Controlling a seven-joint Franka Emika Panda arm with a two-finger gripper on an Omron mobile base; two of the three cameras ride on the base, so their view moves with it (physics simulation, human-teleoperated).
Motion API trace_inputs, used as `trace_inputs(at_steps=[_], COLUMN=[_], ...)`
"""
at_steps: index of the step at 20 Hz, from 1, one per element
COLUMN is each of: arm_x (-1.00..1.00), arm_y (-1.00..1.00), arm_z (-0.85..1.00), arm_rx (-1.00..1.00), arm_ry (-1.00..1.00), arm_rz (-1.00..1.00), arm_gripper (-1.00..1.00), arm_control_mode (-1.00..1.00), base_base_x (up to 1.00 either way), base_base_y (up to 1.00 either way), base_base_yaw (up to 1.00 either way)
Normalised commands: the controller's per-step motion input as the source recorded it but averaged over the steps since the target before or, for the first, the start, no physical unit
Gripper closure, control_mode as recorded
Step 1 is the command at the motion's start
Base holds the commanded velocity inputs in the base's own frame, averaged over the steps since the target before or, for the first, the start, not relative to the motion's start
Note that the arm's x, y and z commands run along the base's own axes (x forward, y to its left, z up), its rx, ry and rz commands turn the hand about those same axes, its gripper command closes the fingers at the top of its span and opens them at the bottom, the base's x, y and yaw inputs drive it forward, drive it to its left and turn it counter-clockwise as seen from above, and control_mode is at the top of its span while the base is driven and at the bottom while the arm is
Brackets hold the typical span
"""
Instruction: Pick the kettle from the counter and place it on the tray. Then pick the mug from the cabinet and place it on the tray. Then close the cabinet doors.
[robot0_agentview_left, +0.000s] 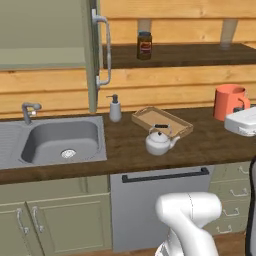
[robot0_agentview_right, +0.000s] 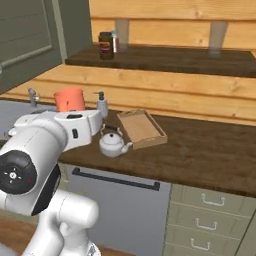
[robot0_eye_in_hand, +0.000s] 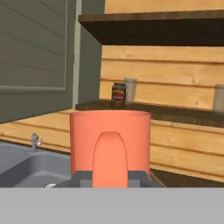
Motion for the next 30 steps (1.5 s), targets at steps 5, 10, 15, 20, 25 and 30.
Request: trace_inputs(at_steps=[5, 10, 15, 20, 25, 30], arm_x=[0.0, 0.0, 0.0, 0.0, 0.24, 0.6], arm_y=[0.0, 0.0, 0.0, 0.0, -0.21, -0.09], arm_z=[0.0, 0.0, 0.0, 0.0, -0.79, -0.65], arm_rx=[0.0, 0.0, 0.0, 0.0, 0.01, 0.01], arm_ry=[0.0, 0.0, 0.0, 0.0, 0.02, 0.05], arm_rz=[0.0, 0.0, 0.0, 0.0, 0.41, 0.5], arm_gripper=[1.0, 1.0, 1.0, 1.0, 1.0, 1.0], arm_control_mode=[1.0, 1.0, 1.0, 1.0, -1.0, -1.0], base_base_x=[0.6, 0.59, 0.58, 0.43, 0.0, 0.0], base_base_y=[-0.65, -0.45, -0.08, -0.19, 0.0, 0.0], base_base_yaw=[0.04, -0.01, 0.01, 0.21, 0.0, 0.0])
